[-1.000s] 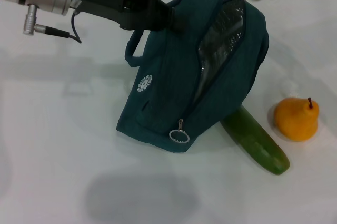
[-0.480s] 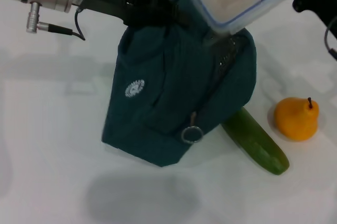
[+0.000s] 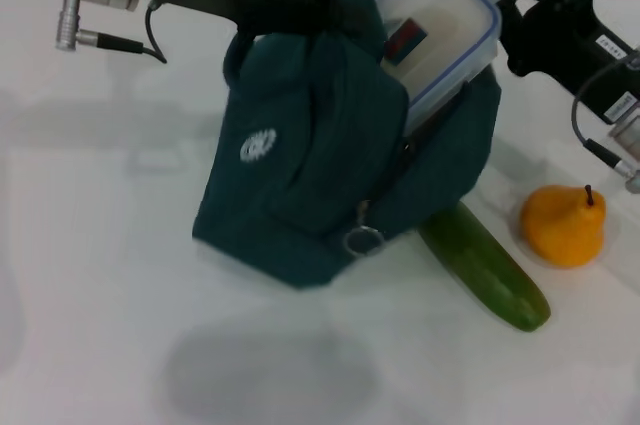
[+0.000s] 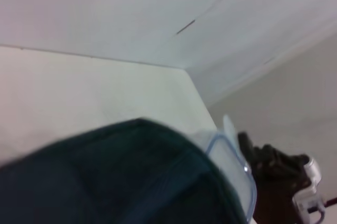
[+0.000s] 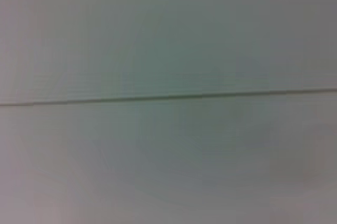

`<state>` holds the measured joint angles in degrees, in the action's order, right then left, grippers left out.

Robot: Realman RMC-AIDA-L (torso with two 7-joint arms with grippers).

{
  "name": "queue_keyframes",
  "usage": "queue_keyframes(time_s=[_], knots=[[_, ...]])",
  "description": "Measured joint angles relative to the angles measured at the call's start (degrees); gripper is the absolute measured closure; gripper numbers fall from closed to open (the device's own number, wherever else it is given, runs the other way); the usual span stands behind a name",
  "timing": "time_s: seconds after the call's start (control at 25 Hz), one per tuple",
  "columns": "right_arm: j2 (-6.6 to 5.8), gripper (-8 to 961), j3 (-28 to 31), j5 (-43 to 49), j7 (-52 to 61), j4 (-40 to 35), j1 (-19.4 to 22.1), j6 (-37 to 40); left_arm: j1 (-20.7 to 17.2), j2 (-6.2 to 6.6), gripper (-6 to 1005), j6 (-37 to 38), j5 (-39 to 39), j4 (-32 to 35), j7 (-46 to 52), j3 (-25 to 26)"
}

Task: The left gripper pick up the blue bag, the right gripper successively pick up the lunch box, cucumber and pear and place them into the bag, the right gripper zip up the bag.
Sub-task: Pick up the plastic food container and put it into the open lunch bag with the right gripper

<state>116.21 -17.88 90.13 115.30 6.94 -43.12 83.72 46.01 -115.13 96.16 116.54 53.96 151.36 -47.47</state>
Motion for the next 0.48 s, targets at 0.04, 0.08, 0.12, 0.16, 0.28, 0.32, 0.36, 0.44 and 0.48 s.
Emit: queue_keyframes(time_s=[0.04,0.08,0.12,0.16,0.28,0.32,0.36,0.44,0.48], knots=[[-0.01,856,0.02,0.28,-0.03,-0.01,-0.05,-0.08,0.00,0.02,919,-0.20,-0.15,0.00,-0.04,0.00],[-0.01,856,0.13,0.34,-0.11,-0.18,-0.05,-0.35,0.00,0.04,919,-0.39,-0.32,0.00,-0.11,0.00],[-0.01,856,0.28,0.35,-0.21,-0.44,-0.01,-0.65,-0.06,0.05,919,-0.60,-0.50,0.00,-0.27,0.00],[-0.01,856,0.49,0.26,-0.33,-0.87,0.11,-1.00,-0.11,0.05,919,-0.71,-0.62,0.00,-0.43,0.01],[-0.02,857,0.55,0.19,-0.43,-1.30,0.29,-1.09,-0.26,0.05,918,-1.05,-0.80,-0.46,-1.30,-0.01],[-0.03,857,0.21,0.48,-0.44,-1.29,0.30,-0.73,-0.23,0.05,918,-1.33,-0.87,-1.06,-1.70,0.00],[-0.02,857,-0.16,1.01,-0.47,-1.20,0.25,-0.58,-0.10,0.09,918,-1.62,-1.11,-1.96,-2.09,0.02],[-0.01,856,-0.52,2.09,-0.51,-1.36,-0.08,-1.51,0.19,0.30,918,-1.95,-2.30,-4.02,-2.67,0.03],[-0.01,856,-0.53,2.45,-0.52,-1.50,-0.27,-2.43,0.28,0.47,918,-1.99,-3.06,-5.05,-2.89,0.05]])
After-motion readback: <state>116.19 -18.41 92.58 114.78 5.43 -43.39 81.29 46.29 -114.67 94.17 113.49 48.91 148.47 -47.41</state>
